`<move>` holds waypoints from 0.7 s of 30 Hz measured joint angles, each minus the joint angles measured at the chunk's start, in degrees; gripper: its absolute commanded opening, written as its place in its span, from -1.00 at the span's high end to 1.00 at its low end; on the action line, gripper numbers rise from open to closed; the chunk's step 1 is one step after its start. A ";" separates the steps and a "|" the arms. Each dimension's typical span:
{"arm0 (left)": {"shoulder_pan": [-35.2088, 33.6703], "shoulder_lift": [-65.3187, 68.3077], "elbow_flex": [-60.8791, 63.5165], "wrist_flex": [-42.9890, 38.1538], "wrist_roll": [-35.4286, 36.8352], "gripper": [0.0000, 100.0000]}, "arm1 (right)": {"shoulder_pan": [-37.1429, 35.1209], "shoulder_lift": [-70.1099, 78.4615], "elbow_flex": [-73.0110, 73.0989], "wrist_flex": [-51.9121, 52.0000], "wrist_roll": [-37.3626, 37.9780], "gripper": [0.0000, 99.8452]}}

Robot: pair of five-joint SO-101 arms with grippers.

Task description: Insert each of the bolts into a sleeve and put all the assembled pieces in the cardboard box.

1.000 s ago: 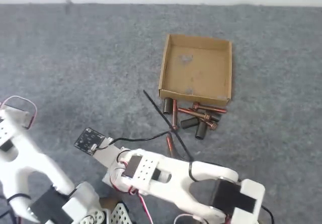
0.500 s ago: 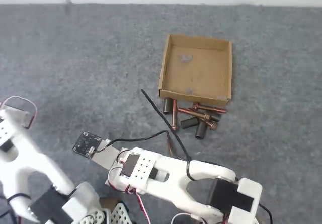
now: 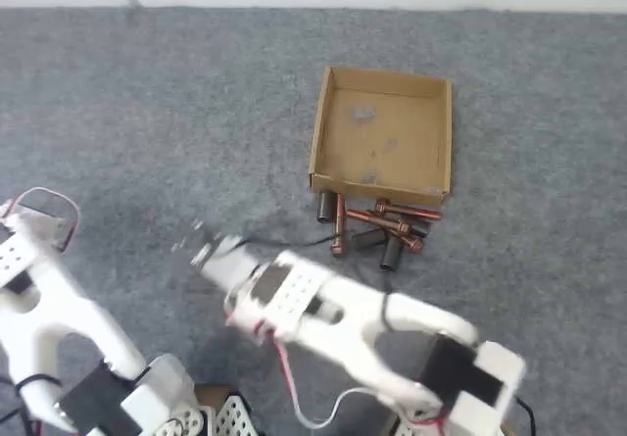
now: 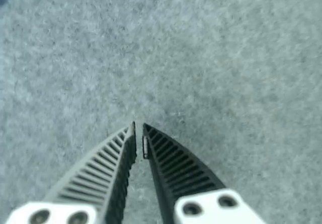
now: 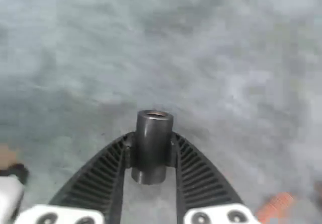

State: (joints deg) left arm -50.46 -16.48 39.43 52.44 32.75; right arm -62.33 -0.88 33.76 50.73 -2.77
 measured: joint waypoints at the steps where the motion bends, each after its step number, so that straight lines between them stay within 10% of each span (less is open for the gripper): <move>1: 0.53 0.00 0.00 0.00 0.00 0.96 | 2.11 -2.37 -0.35 2.46 0.00 0.99; 21: 22.95 0.00 8.62 -0.18 -13.01 0.96 | 66.02 -38.95 14.77 14.07 6.42 0.98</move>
State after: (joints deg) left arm -27.52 -16.48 48.04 52.26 19.74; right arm 3.69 -39.82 48.53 64.79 3.65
